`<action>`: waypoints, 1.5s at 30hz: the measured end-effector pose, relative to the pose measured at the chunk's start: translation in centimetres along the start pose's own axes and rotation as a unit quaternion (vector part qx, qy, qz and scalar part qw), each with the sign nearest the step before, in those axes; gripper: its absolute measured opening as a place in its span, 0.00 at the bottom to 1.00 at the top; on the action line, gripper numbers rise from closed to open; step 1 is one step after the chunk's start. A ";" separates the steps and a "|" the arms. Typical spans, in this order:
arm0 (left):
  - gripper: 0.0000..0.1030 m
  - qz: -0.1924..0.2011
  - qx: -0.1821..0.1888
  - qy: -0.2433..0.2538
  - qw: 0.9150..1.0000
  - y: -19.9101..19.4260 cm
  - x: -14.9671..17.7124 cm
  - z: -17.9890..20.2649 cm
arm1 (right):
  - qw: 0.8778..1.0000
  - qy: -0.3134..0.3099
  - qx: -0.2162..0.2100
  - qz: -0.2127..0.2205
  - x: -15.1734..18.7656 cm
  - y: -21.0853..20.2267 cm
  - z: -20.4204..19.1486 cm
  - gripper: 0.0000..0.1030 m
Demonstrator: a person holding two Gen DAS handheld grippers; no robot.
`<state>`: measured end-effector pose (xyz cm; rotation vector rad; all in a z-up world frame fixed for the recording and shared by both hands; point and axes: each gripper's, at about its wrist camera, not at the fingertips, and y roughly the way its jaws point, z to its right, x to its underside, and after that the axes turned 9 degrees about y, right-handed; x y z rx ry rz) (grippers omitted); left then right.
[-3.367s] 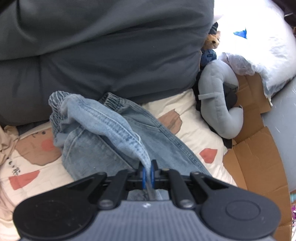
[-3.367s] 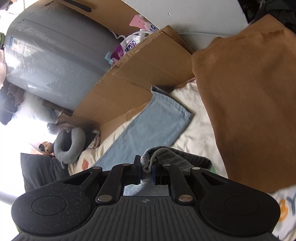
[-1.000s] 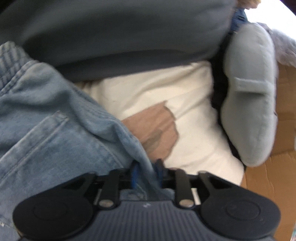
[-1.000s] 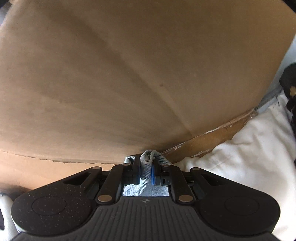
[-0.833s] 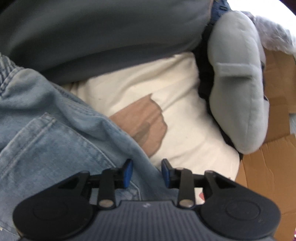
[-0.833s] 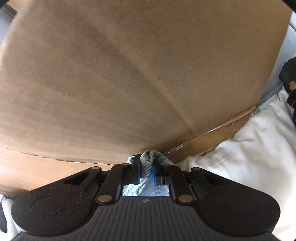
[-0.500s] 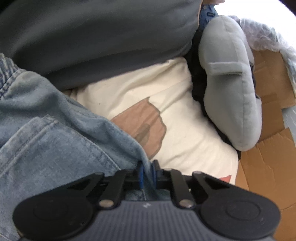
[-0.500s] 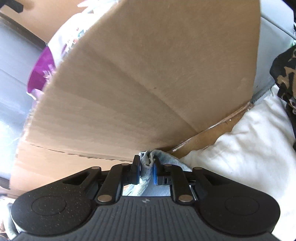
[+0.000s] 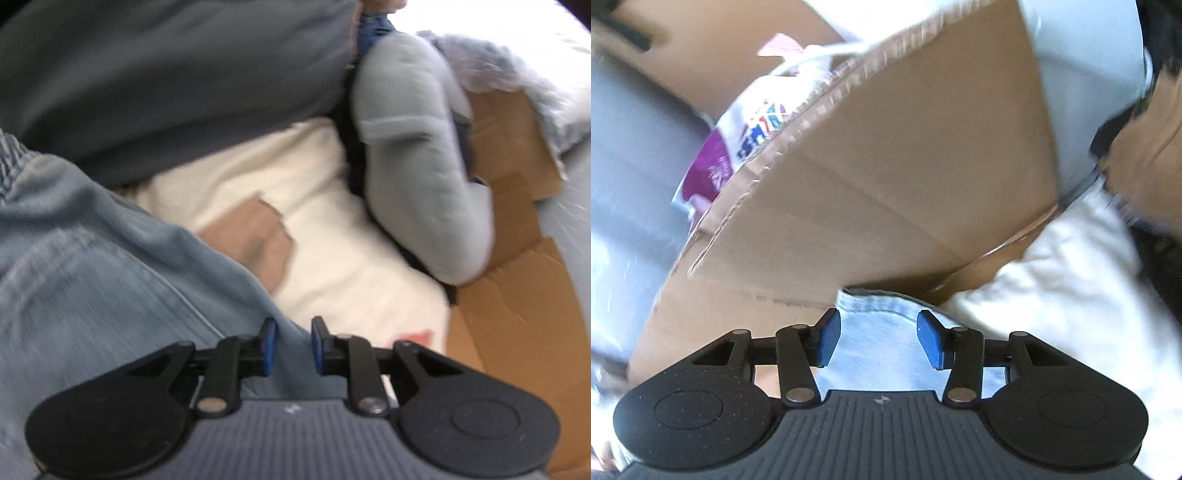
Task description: Fold clothes
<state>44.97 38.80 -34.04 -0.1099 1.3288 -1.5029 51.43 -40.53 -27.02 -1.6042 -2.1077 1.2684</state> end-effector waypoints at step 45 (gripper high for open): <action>0.56 -0.197 0.053 0.258 0.944 -3.4 15.5 32.2 | 0.986 0.103 -0.130 -0.006 7.8 1.5 14.8 0.01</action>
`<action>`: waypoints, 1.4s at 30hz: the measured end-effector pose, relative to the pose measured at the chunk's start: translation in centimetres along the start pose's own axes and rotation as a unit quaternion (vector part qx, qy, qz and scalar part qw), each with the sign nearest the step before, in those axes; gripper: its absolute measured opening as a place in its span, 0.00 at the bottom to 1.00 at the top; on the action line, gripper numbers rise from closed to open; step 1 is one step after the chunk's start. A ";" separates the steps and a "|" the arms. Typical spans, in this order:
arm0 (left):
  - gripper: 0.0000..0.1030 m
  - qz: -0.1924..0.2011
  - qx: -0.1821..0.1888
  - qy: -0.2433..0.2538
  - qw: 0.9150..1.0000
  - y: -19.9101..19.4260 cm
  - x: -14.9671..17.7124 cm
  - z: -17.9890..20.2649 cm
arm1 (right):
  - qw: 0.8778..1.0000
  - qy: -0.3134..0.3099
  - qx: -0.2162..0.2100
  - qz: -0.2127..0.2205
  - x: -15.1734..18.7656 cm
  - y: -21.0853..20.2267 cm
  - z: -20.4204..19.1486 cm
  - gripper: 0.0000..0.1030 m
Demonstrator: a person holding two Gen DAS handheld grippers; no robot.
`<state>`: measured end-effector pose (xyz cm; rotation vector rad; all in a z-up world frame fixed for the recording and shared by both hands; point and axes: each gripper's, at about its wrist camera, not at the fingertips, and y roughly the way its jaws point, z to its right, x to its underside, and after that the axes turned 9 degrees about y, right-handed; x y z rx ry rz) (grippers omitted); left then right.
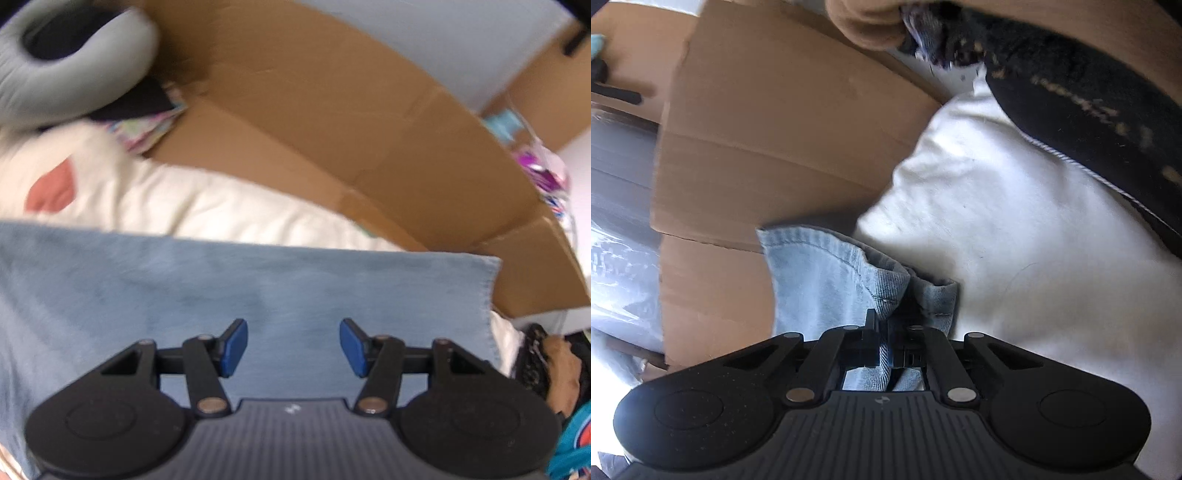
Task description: Fold clothes
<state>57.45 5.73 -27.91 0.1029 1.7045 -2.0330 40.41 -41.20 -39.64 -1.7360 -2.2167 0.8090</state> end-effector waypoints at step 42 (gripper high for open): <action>0.74 -0.060 0.121 0.395 0.909 13.5 8.7 17.4 | 0.964 -0.205 0.151 -0.072 0.1 -6.8 -5.0 0.57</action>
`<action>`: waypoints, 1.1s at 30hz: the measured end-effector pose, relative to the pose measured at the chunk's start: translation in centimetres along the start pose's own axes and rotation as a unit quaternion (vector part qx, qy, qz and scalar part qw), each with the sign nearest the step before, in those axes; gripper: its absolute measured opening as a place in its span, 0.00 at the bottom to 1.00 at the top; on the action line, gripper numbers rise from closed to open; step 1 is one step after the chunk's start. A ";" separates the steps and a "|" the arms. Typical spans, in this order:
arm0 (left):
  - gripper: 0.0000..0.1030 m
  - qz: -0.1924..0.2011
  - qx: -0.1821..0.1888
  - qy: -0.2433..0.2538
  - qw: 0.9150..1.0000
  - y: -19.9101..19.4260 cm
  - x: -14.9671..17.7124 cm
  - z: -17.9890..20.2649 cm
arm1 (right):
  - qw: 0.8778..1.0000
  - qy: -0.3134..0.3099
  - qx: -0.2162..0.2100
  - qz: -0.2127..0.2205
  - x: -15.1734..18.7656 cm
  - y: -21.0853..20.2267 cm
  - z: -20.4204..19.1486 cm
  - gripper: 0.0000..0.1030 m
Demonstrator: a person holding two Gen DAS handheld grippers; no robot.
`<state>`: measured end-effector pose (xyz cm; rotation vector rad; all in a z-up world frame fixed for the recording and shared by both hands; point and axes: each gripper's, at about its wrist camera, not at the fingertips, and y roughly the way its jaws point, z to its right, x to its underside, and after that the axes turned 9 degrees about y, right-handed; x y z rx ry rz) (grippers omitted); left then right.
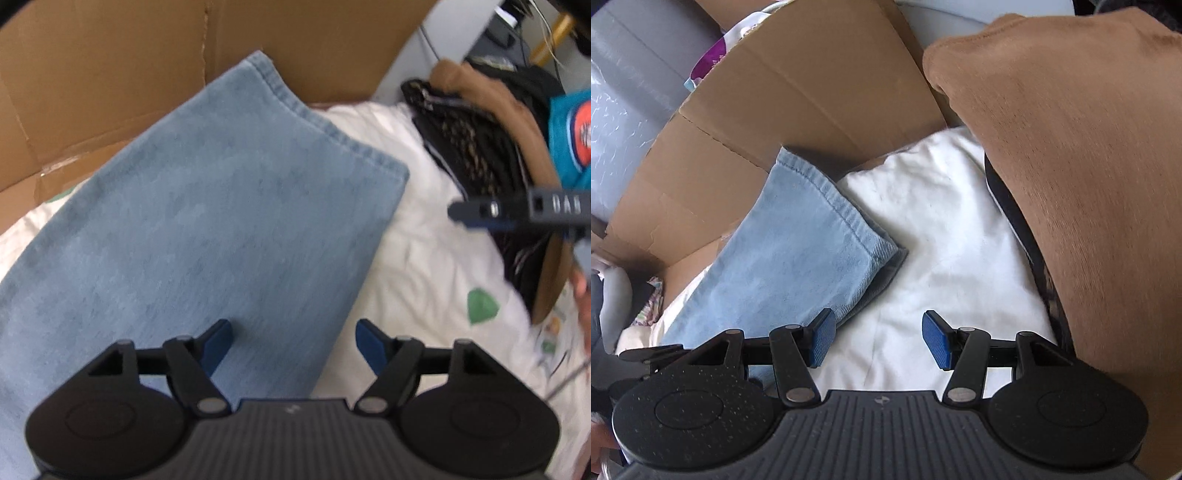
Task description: Fold clothes
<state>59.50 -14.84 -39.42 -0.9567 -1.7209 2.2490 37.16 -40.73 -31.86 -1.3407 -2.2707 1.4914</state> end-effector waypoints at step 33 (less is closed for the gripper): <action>0.43 0.041 -0.075 0.080 0.993 -1.3 4.8 1.2 | 0.990 -0.130 -0.048 -0.003 6.6 3.3 -3.6 0.57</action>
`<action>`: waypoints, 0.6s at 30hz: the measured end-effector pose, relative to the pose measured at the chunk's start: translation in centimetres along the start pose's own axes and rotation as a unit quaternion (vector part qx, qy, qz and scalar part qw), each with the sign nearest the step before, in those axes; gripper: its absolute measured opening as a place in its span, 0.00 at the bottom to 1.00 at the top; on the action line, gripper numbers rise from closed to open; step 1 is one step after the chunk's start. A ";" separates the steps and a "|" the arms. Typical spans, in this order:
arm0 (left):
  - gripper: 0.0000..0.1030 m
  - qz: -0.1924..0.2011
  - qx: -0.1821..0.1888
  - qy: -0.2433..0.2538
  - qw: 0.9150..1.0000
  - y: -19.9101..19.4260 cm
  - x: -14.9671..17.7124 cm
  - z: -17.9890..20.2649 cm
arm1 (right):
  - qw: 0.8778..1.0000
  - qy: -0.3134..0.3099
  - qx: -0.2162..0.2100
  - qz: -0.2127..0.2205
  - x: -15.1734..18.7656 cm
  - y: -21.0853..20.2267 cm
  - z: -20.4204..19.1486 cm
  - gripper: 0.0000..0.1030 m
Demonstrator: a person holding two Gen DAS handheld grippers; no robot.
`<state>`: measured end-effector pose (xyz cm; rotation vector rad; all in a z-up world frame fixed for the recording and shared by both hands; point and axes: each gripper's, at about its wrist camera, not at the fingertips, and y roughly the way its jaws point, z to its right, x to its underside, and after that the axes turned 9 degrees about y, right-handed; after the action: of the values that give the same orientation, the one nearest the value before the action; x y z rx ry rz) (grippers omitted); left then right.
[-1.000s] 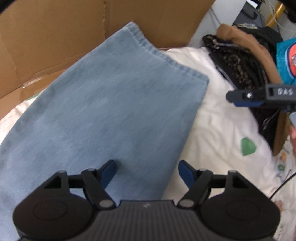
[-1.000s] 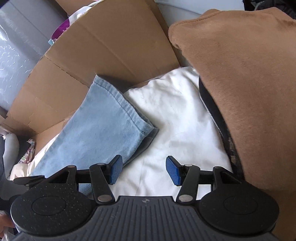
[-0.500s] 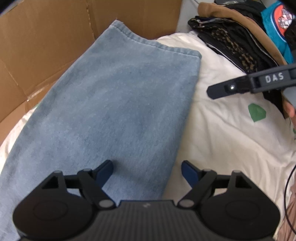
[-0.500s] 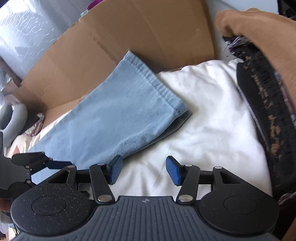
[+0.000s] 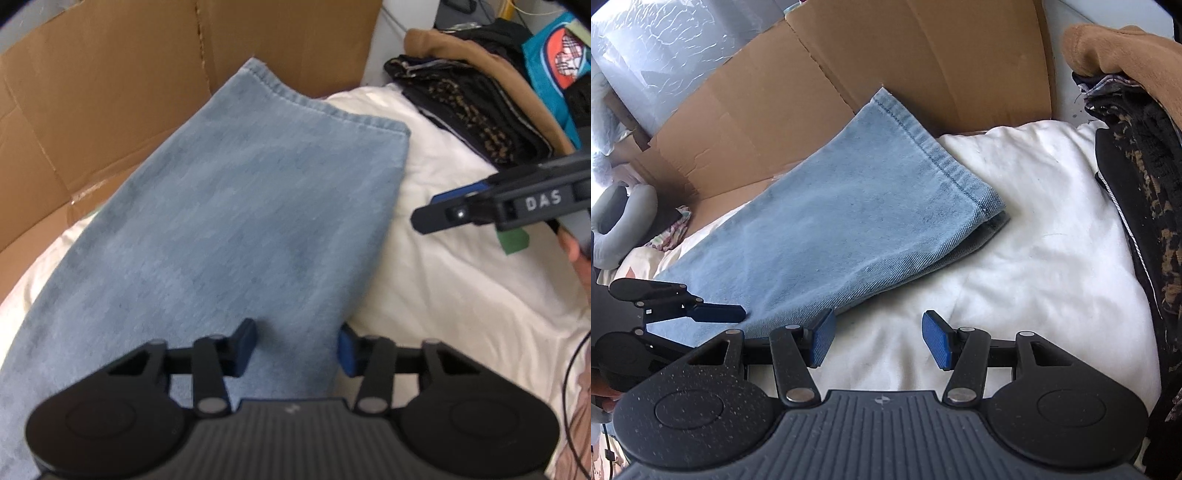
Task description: Fold clothes
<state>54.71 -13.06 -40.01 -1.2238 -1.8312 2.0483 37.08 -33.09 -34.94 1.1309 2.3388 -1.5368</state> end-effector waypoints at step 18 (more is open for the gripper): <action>0.09 0.054 0.007 -0.002 0.999 -3.1 -0.7 0.0 | 1.000 -0.023 0.004 0.015 -0.2 1.0 -1.6 0.57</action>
<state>53.91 -12.69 -36.91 -1.3441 -1.7850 2.1163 38.32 -31.70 -34.80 1.1146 2.2781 -1.5479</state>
